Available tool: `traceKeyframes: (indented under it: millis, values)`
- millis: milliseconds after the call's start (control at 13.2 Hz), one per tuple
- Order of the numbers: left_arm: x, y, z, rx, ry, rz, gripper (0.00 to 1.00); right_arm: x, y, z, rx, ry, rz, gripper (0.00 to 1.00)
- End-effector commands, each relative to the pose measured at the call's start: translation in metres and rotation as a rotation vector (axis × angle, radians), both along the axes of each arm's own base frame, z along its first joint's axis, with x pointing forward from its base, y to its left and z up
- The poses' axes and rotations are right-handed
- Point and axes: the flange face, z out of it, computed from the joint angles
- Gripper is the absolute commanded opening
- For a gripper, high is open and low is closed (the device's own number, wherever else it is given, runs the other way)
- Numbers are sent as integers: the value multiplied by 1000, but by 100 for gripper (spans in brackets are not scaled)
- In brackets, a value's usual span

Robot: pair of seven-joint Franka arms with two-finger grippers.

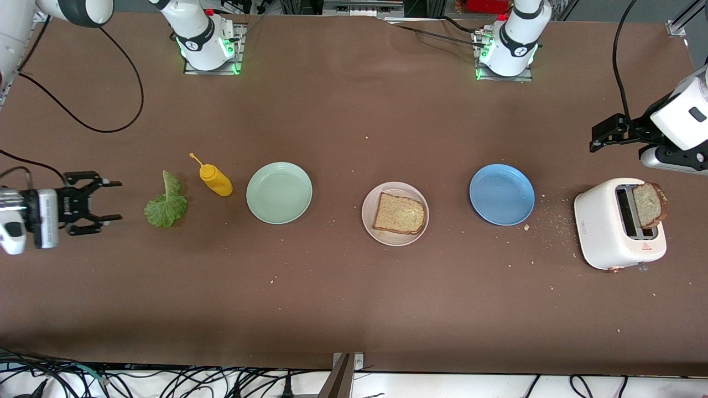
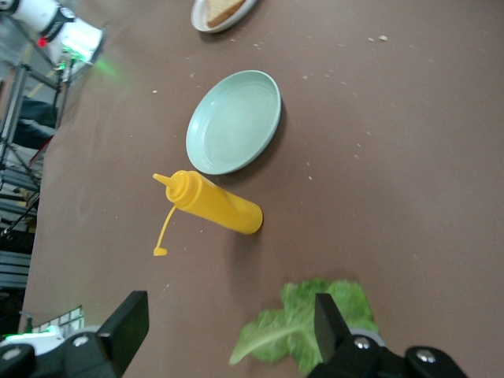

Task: Make sandwich in beige plate with both arms
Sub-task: 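Move the right gripper over the green lettuce leaf and lower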

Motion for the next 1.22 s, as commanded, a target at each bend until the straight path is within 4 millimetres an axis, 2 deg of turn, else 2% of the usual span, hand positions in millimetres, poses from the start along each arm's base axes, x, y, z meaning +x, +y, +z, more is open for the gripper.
traceKeyframes:
  millis: [0,228,304,456,532,684,836,1140]
  values:
    - [-6,6,4,-19,3,-9,100,-13,9,74,-235,50,-112,98]
    - [-5,10,3,-21,3,-2,100,-21,43,141,-518,25,-238,98]
    - [-5,17,2,-21,4,10,100,-20,56,152,-593,18,-289,98]
    - [-5,17,3,-21,3,11,100,-18,82,155,-733,35,-378,98]
    - [-5,16,3,-21,3,9,100,-16,87,146,-766,61,-445,98]
    - [-5,16,-5,-16,20,9,100,-14,93,106,-790,88,-522,98]
    - [-4,16,2,-13,3,9,100,-18,98,64,-805,112,-585,98]
    - [-12,22,17,-11,-18,18,100,-44,110,-23,-789,77,-626,98]
